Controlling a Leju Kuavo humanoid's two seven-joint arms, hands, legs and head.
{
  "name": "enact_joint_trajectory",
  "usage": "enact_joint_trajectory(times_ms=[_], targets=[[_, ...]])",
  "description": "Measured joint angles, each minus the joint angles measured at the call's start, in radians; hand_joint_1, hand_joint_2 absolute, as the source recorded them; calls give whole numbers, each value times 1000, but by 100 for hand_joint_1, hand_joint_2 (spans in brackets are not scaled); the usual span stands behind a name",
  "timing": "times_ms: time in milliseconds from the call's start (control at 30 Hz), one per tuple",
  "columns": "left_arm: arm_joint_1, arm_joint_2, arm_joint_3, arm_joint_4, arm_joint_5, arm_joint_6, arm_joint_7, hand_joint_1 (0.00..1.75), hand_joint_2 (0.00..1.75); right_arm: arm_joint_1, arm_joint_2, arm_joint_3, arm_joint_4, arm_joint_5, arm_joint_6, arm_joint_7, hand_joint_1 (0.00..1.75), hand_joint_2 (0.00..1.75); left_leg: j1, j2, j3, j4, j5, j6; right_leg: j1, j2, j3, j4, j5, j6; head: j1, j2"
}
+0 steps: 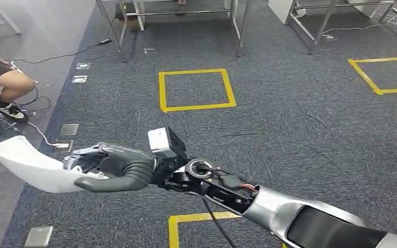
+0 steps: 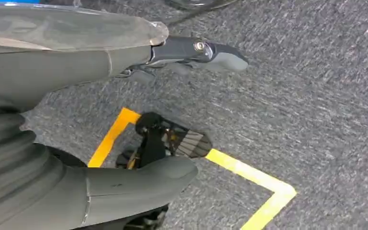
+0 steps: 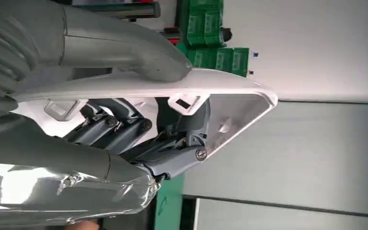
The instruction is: Take the parts from the cabinet and place them on the table.
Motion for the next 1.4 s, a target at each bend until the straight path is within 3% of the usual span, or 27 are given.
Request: enact_joint_trajectory(times_ms=[133,200,533,667,833,867,900,933,1000,1033,1067,1100,1167,1200,1233,1267,1300,1333,1400], targets=[[1,2,0,0,5,0,-2,0,175,0,0,2,0,10,3,0,175,175,0,0,2,-4,2,-3,1,0,0,0,0,-3,-5,0],[1,2,0,0,5,0,-2,0,175,0,0,3,0,11,3,0,175,175,1,0,2,-5,2,-10,2,0,0,0,-1,-6,-6,0],[1,3,0,0,9,1,-3,0,175,1,0,5,0,13,-14,-3,175,175,0,0,2,-5,1,-12,1,0,2,-1,0,-7,-6,0],[4,3,0,0,13,3,-6,0,175,1,0,5,0,12,-16,-4,175,175,-2,0,0,4,-4,-5,-2,0,3,-4,0,-3,-9,0],[6,4,0,0,18,6,-10,0,175,1,2,5,0,12,-16,-5,175,175,-5,1,-2,7,-6,5,-4,1,6,-10,1,9,-10,0],[7,2,0,0,19,6,-10,0,175,1,4,5,0,11,-16,-5,175,175,9,5,9,-13,2,12,2,2,7,-8,-4,13,-9,0],[7,1,0,0,19,7,-11,0,175,2,4,5,0,10,-16,-5,175,175,7,10,16,-21,3,12,-1,-4,6,7,-13,17,-8,0],[8,1,0,0,19,7,-12,0,175,-1,5,5,0,10,-16,-5,175,175,9,12,21,-25,4,16,-1,-9,-23,66,-52,21,-1,0],[9,1,0,0,20,7,-12,0,175,2,5,5,1,9,-17,-6,175,175,10,19,23,-24,2,17,-7,-10,-110,241,-128,28,5,0],[10,2,0,0,20,7,-12,0,175,5,5,5,2,9,-18,-6,175,175,10,21,23,-24,1,16,-9,-11,-146,304,-144,32,6,0],[12,1,0,0,20,7,-12,0,175,7,5,5,4,8,-19,-6,175,175,11,22,24,-23,-1,14,-12,-12,-155,316,-134,34,8,0],[13,1,0,0,20,7,-12,0,175,7,5,6,5,8,-19,-6,175,175,13,22,26,-21,-3,11,-15,-13,-142,280,-102,36,10,0],[13,-1,0,0,21,7,-12,0,175,7,5,6,5,8,-18,-6,175,175,19,21,30,-11,-14,-1,-21,-16,-57,102,-1,42,13,0],[13,-1,0,0,21,7,-12,0,175,6,5,6,5,8,-18,-6,175,175,19,21,31,-7,-19,-6,-24,-17,-31,47,24,44,15,0],[13,-1,0,0,21,7,-12,0,175,6,5,6,5,8,-18,-6,175,175,19,21,29,-5,-21,-9,-25,-17,-23,21,24,46,18,0],[12,2,0,0,21,7,-13,0,175,6,5,6,6,7,-18,-6,175,175,12,20,22,4,-26,-16,-20,-12,-15,11,6,40,24,0],[12,2,1,0,21,7,-13,0,175,6,6,6,6,6,-19,-6,175,175,12,20,19,5,-24,-19,-21,-8,-21,14,9,25,21,0],[14,2,1,0,22,6,-13,0,175,7,6,6,6,6,-19,-6,175,175,13,21,21,3,-24,-24,-17,-7,-23,15,7,19,11,0],[13,3,1,0,23,6,-13,0,175,6,7,6,6,6,-19,-6,175,175,17,21,26,-2,-26,-35,-18,-7,-18,11,9,3,7,0]])
